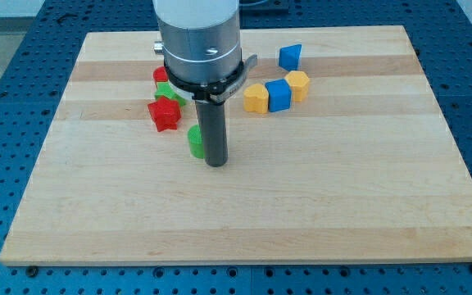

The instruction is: Point your arm towards center

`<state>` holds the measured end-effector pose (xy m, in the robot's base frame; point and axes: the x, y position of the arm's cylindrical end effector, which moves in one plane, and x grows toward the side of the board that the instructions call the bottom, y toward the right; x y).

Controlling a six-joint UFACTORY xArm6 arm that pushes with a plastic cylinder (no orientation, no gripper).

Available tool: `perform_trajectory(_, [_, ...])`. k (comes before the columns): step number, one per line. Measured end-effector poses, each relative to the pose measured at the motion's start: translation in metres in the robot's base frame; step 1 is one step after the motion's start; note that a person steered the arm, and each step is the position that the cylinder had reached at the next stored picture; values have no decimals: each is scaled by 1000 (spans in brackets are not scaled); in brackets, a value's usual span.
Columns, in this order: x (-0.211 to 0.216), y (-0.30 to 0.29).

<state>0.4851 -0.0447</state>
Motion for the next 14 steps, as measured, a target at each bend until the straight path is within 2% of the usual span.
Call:
perform_trajectory(2, [0, 50])
perform_trajectory(4, [0, 58])
perform_trajectory(10, [14, 55])
perform_trajectory(14, [7, 43])
